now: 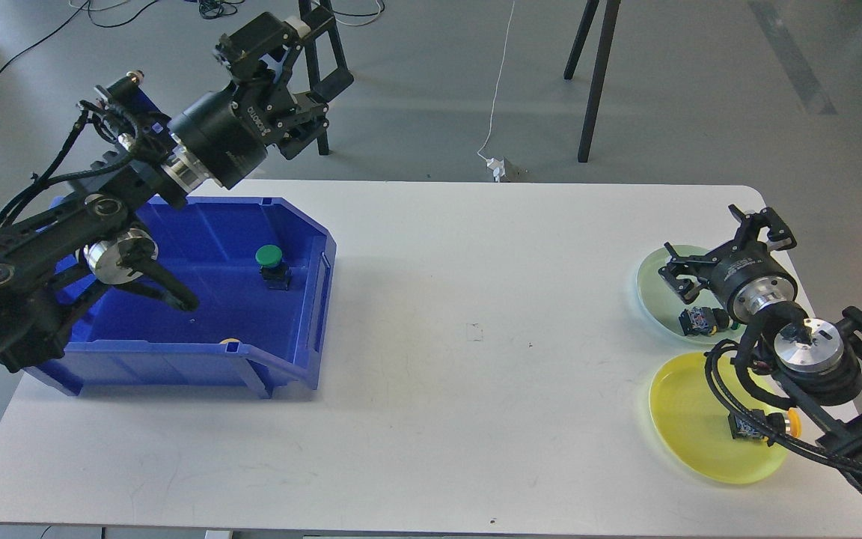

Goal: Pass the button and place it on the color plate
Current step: 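Lower the button onto the pale green plate and open the right gripper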

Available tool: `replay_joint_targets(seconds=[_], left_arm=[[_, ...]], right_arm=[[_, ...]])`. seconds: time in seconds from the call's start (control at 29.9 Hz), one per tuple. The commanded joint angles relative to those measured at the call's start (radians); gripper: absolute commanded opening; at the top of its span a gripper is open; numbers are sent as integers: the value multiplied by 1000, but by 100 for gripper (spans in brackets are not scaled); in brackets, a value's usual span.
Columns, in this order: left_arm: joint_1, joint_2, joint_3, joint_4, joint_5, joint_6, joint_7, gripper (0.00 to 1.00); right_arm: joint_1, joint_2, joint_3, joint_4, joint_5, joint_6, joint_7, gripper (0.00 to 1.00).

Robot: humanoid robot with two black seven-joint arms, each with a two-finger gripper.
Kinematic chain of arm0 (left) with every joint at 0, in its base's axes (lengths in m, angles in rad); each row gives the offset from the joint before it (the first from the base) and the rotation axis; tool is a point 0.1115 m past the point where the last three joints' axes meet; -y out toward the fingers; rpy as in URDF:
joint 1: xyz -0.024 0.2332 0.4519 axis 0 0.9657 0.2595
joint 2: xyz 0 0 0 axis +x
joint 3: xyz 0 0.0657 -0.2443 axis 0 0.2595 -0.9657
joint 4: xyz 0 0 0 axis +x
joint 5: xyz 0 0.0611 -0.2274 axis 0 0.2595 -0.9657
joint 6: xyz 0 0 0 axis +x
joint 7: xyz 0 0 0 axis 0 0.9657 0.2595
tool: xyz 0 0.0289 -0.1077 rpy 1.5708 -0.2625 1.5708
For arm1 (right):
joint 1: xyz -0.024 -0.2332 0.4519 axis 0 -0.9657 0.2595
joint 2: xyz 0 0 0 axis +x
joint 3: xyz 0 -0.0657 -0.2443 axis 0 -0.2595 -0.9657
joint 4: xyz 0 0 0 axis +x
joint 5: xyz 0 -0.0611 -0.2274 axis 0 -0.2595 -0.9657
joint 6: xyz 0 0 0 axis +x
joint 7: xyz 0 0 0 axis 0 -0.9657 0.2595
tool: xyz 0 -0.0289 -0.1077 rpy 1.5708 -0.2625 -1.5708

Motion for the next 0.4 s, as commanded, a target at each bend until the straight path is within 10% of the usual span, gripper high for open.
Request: replay_joint_targets(seconds=[0.0, 0.17, 0.37], left_arm=[[55, 43, -61, 18, -41, -87, 0, 85], [104, 57, -68, 68, -41, -87, 0, 87], [138, 51, -71, 74, -41, -87, 0, 90]], right_arm=[[39, -79, -1, 49, -232, 222, 13, 99], [158, -193, -42, 39, -318, 501, 53, 99], [243, -220, -52, 28, -312, 501, 63, 98]])
